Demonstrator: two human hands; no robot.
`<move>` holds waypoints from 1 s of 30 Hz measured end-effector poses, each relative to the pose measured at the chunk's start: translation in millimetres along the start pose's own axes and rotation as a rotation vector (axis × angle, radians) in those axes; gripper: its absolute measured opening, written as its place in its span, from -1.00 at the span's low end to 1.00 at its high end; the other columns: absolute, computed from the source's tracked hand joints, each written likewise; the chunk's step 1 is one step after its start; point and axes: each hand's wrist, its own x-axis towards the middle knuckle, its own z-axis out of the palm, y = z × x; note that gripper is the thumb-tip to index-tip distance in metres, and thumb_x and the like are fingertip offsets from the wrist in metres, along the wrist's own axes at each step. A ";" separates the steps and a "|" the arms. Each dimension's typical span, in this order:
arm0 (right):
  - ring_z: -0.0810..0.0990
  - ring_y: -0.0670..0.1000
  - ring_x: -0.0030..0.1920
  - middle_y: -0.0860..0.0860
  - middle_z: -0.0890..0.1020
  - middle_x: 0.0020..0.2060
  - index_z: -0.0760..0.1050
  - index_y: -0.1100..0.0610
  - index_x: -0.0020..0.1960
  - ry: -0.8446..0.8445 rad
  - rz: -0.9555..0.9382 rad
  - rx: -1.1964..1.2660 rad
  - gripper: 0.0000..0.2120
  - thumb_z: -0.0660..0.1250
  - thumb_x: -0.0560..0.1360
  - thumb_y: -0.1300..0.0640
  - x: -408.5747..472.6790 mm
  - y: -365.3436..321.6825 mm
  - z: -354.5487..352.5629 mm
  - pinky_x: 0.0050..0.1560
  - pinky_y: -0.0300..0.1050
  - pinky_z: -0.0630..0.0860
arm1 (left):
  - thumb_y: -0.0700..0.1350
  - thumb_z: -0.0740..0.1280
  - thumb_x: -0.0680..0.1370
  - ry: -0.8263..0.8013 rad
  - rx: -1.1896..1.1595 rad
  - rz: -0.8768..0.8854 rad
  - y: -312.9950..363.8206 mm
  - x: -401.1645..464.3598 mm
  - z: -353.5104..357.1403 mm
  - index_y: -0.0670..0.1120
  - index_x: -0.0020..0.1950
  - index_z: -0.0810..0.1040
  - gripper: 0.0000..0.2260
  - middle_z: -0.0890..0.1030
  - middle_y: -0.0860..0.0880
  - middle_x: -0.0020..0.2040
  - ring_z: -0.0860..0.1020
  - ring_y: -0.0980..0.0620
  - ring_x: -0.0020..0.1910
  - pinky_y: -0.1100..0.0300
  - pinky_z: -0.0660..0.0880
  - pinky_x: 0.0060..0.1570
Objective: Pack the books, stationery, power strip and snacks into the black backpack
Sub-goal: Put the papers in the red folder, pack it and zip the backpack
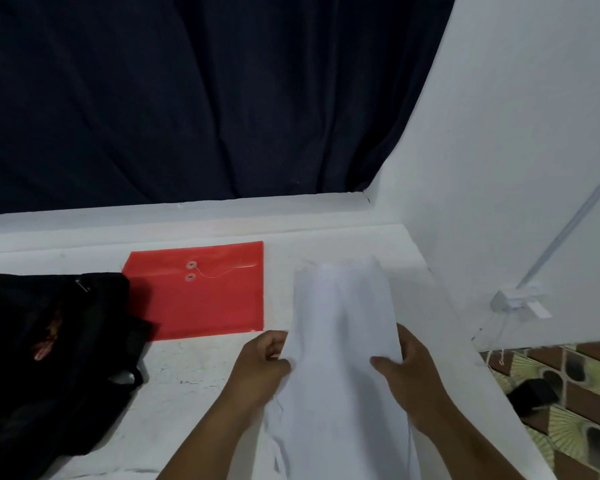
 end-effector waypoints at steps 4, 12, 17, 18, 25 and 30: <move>0.63 -0.08 0.06 -0.15 0.66 0.03 0.45 -0.16 0.23 -0.044 -0.090 0.101 -0.46 0.43 0.42 0.35 -0.3 -17.6 -2.1 0.06 -0.05 0.59 | -0.40 0.25 0.45 0.107 0.031 0.077 18.9 -3.6 -9.6 0.04 0.10 0.54 -0.61 0.72 0.02 -0.06 0.68 0.00 -0.09 0.14 0.59 -0.14; 0.46 -0.48 0.10 -0.47 0.51 0.02 0.31 -0.24 0.23 0.169 -0.550 0.032 -0.42 0.45 0.46 0.29 -18.9 -81.3 -7.5 0.04 -0.57 0.38 | -0.44 0.33 0.44 0.332 -0.011 0.503 77.2 -33.5 -19.2 0.15 0.11 0.46 -0.50 0.61 0.33 -0.08 0.58 0.34 -0.08 0.47 0.46 -0.14; 0.42 -0.49 0.13 -0.63 0.40 0.03 0.21 -0.38 0.22 0.165 -0.622 0.037 -0.39 0.50 0.44 0.08 -31.2 -84.7 -2.7 -0.05 -0.62 0.39 | -0.26 0.48 0.49 0.410 -0.082 0.610 77.9 -40.9 -14.7 0.26 0.11 0.41 -0.53 0.59 0.37 0.01 0.57 0.35 0.04 0.38 0.49 -0.04; 0.42 -0.48 0.13 -0.62 0.39 0.04 0.22 -0.36 0.22 0.161 -0.627 0.022 -0.41 0.49 0.45 0.08 -33.1 -82.1 -2.1 -0.06 -0.60 0.41 | -0.24 0.49 0.49 0.417 -0.089 0.606 74.7 -40.9 -14.2 0.27 0.10 0.41 -0.54 0.60 0.32 0.01 0.59 0.29 0.04 0.33 0.49 -0.04; 0.43 -0.44 0.11 -0.59 0.40 0.03 0.25 -0.19 0.23 0.222 -0.661 0.007 -0.44 0.45 0.47 0.26 -32.7 -84.0 -6.7 -0.08 -0.57 0.43 | -0.33 0.45 0.49 0.446 -0.052 0.651 75.7 -47.1 -13.2 0.23 0.10 0.39 -0.51 0.58 0.41 -0.03 0.58 0.36 0.02 0.50 0.48 -0.11; 0.57 -0.28 -0.04 -0.37 0.50 -0.06 0.24 -0.13 0.30 0.180 -0.509 -0.108 -0.57 0.34 0.57 0.15 -18.4 -35.5 7.7 -0.14 -0.59 0.39 | -0.35 0.41 0.51 0.426 0.021 0.530 30.4 -31.1 -3.4 0.05 0.25 0.45 -0.57 0.59 0.25 0.02 0.55 0.47 -0.01 0.45 0.50 -0.04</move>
